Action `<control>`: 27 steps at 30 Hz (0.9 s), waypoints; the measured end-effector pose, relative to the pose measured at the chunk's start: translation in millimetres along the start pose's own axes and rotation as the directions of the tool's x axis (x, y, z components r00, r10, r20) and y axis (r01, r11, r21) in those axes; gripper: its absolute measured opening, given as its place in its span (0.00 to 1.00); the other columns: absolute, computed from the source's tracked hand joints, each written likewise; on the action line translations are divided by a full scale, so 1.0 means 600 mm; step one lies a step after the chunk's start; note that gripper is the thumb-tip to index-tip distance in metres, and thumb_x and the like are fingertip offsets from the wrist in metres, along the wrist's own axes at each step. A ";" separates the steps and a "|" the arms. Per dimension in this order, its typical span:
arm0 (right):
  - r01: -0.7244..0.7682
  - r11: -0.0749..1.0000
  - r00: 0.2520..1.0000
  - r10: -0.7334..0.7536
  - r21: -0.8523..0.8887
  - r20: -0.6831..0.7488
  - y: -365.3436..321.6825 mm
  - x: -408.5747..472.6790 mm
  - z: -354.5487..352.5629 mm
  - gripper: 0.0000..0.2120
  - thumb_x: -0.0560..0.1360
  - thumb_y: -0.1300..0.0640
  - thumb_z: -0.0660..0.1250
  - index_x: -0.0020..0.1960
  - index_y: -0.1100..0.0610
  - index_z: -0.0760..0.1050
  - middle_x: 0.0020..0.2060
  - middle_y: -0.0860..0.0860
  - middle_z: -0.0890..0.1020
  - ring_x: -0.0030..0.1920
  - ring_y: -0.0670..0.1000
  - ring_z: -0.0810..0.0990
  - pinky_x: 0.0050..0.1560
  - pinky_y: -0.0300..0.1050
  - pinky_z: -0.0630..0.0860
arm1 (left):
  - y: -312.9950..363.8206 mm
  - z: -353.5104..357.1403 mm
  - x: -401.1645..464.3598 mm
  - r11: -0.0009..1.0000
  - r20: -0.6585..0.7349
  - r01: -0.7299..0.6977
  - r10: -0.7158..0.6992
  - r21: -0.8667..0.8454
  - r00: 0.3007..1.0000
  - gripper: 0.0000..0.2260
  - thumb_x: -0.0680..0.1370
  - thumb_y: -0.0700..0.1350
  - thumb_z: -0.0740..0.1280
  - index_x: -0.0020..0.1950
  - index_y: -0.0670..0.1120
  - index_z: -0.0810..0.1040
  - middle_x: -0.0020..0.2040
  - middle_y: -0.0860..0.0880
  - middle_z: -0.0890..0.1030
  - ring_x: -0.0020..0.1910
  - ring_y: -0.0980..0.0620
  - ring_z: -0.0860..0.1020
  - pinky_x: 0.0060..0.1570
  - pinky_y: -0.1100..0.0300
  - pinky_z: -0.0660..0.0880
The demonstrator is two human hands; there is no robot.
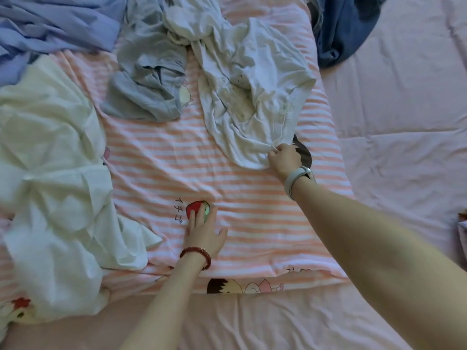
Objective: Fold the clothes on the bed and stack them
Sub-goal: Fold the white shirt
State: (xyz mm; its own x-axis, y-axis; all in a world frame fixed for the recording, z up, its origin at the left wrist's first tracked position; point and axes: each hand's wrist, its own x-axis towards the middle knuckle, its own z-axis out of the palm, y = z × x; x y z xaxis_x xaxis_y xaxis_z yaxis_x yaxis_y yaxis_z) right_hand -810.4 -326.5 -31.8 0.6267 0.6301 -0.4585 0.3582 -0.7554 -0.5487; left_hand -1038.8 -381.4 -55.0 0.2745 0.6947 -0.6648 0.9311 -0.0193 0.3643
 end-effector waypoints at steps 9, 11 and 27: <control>0.127 0.922 0.988 -0.084 0.365 -0.132 0.124 -0.193 -0.082 0.10 0.74 0.61 0.60 0.37 0.65 0.65 0.29 0.53 0.66 0.30 0.49 0.63 0.32 0.44 0.60 | 0.074 -0.038 -0.067 0.924 -0.466 -0.344 0.232 -0.170 0.854 0.13 0.76 0.34 0.62 0.60 0.39 0.76 0.63 0.42 0.72 0.64 0.45 0.70 0.62 0.59 0.66; 0.037 0.911 0.989 0.025 0.410 -0.143 0.176 -0.241 -0.102 0.11 0.69 0.57 0.60 0.34 0.63 0.63 0.30 0.54 0.64 0.31 0.49 0.63 0.32 0.44 0.59 | 0.116 -0.034 -0.079 0.900 -0.534 -0.429 0.327 -0.076 0.780 0.11 0.75 0.35 0.63 0.56 0.38 0.78 0.57 0.40 0.75 0.59 0.41 0.73 0.59 0.54 0.69; -0.136 0.912 0.938 0.245 0.388 -0.246 0.457 -0.270 -0.255 0.16 0.69 0.66 0.64 0.32 0.55 0.58 0.26 0.50 0.62 0.29 0.49 0.59 0.30 0.40 0.58 | 0.485 0.092 -0.024 0.580 0.002 -0.519 0.665 0.628 0.747 0.15 0.81 0.46 0.56 0.67 0.48 0.71 0.66 0.48 0.72 0.65 0.47 0.68 0.58 0.52 0.60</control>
State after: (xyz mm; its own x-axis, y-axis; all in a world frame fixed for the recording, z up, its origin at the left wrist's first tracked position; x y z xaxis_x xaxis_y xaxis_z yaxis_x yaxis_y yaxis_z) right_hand -708.1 -663.1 -1.1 0.8455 0.3619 -0.3925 -0.0272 -0.7051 -0.7086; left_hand -758.6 -436.6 24.7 0.8248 0.5044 -0.2553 0.5488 -0.8229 0.1472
